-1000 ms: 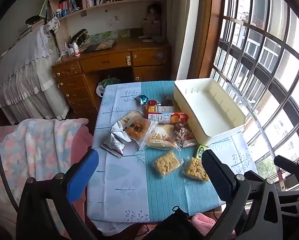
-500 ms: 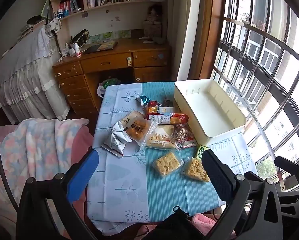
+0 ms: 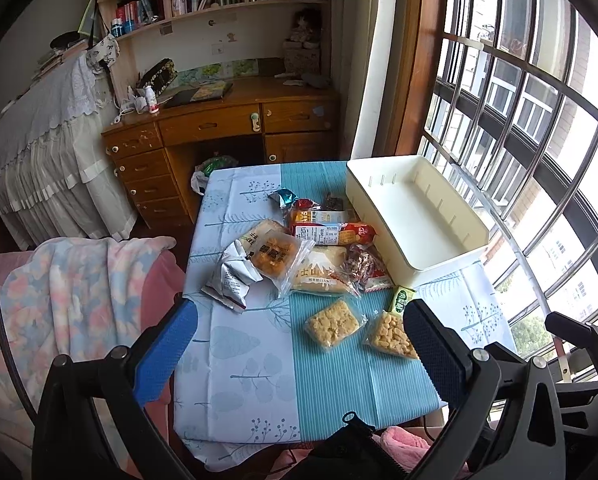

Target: Organize snacks

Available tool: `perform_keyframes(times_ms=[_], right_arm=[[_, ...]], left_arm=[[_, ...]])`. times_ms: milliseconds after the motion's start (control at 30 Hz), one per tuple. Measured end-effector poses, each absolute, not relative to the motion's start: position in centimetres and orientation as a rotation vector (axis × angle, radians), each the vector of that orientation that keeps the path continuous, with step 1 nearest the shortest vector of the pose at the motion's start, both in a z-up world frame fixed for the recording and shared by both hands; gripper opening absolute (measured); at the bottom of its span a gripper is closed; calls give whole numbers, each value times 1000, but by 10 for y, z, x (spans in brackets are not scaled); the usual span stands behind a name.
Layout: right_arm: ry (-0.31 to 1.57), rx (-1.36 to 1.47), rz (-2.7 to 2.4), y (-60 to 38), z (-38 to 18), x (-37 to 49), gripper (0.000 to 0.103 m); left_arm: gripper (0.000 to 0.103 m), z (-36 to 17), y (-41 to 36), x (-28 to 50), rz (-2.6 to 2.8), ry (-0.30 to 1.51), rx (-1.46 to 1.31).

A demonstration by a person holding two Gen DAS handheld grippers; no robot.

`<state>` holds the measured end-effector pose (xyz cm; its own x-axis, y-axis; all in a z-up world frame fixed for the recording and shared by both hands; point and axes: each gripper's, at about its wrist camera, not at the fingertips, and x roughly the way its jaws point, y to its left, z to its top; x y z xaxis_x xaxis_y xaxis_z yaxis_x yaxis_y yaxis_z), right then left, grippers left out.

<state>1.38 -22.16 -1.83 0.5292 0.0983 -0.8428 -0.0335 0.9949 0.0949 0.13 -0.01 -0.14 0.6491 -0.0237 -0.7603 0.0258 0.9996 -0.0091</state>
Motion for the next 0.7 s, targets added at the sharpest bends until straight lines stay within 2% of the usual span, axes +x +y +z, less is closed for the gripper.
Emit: perform_keyframes(times_ms=[700], right_arm=[[1007,166,-12,-205,-37,-4,98]], left_arm=[[102,-12,13,4,-163,895,47]])
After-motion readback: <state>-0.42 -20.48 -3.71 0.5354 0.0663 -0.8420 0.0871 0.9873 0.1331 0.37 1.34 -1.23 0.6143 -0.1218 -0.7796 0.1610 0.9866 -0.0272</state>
